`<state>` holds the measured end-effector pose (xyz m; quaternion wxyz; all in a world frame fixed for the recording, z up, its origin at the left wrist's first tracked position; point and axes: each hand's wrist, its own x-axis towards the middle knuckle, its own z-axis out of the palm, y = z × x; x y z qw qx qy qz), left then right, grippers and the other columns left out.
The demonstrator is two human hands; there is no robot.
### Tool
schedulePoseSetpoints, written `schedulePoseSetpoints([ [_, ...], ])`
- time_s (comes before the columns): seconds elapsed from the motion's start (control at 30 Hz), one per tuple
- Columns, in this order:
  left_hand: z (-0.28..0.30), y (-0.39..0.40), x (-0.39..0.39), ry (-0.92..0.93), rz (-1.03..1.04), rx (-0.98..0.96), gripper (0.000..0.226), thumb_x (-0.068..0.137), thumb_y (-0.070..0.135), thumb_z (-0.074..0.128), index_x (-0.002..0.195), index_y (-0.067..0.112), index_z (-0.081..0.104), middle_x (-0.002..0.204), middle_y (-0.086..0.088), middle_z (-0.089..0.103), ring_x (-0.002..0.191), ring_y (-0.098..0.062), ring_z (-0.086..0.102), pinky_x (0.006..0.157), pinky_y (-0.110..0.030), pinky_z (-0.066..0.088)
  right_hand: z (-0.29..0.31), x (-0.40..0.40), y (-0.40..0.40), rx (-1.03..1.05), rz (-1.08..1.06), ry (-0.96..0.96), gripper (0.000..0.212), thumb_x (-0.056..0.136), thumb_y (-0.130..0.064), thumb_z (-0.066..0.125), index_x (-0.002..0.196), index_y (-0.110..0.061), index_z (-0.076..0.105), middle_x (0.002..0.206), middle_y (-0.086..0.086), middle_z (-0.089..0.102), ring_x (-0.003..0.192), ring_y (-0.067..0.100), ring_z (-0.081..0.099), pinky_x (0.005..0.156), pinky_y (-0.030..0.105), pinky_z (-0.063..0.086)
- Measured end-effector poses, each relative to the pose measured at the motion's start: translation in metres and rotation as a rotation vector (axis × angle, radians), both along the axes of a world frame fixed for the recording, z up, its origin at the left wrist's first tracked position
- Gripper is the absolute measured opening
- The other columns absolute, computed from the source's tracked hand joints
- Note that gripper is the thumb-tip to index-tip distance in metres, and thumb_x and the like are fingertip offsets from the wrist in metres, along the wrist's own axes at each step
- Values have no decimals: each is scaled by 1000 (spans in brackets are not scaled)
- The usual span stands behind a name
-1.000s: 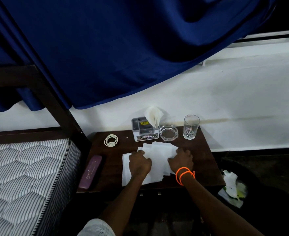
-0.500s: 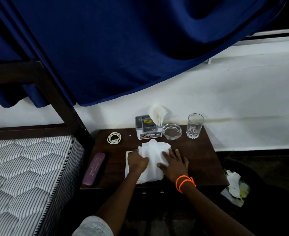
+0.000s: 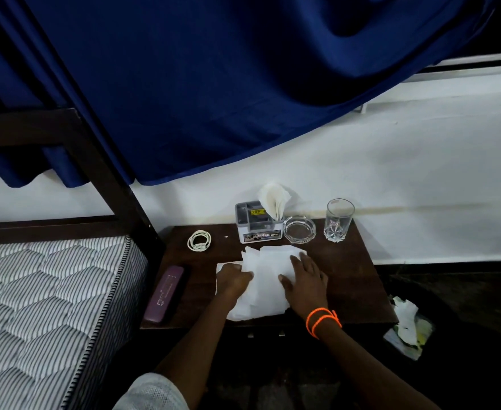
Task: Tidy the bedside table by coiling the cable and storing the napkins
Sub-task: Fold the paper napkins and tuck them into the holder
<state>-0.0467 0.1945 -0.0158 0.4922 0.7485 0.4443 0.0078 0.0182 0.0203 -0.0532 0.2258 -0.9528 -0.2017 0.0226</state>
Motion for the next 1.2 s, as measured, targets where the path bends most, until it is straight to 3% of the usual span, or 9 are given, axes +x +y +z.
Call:
schedulePoseSetpoints([
  [0.13,-4,-5,-2,-38,-67,-59,18,83,7,73,100,3,77,101,-20,75,96,-34,72,83,-43,62,5,-10,19,119,158,124,62,80,-59,69,127,-19,64,132,5,62,127,25,51,106,38,41],
  [0.4,-3,-10,-3,-80,26,-120,8,80,-4,74,87,-2,71,89,-23,72,65,-28,66,68,-43,62,4,-14,30,-130,135,9,18,91,-27,58,100,-16,69,110,5,66,112,27,56,86,36,47],
  [0.5,-3,-11,-7,-81,43,-129,7,81,-1,75,84,3,71,87,-19,72,54,-23,64,53,-30,54,4,-13,26,-79,121,0,18,93,-23,56,97,-11,68,106,8,66,110,29,57,84,36,47],
  [0.57,-5,-10,-9,-82,59,-96,12,81,3,77,92,4,74,91,-17,75,62,-26,71,52,-30,56,4,-16,23,-37,94,13,30,92,-38,59,102,-11,67,109,7,64,112,30,55,86,38,48],
  [0.67,-7,-8,-12,-73,51,-44,16,81,9,78,96,5,78,97,-16,76,88,-32,75,73,-42,64,4,-20,23,-86,56,33,57,85,-62,61,121,-18,61,121,2,58,119,27,49,92,41,45],
  [0.93,-8,-1,-21,-44,37,-44,20,79,17,83,95,6,79,103,-15,77,101,-32,72,89,-42,60,2,-17,24,-24,-21,15,20,94,-23,58,111,-16,68,118,5,60,116,30,49,90,41,45],
  [1.03,-6,-1,-24,-62,72,-140,20,76,8,85,94,3,78,103,-16,75,94,-30,73,78,-43,64,3,-15,23,-37,-13,9,20,94,-20,57,109,-13,67,117,7,60,114,31,50,88,40,45],
  [1.13,-4,-3,-26,-79,87,-200,17,76,0,83,91,1,75,102,-19,74,73,-23,69,47,-29,59,8,-16,24,-8,-24,13,18,94,-17,57,107,-11,67,115,9,61,112,32,51,87,41,46],
  [1.2,-5,-3,-25,-94,91,-226,18,76,-4,82,92,-2,75,101,-22,73,71,-25,69,48,-31,60,12,-18,25,67,-25,-25,15,91,-16,60,102,-11,69,109,11,63,106,35,55,84,42,47],
])
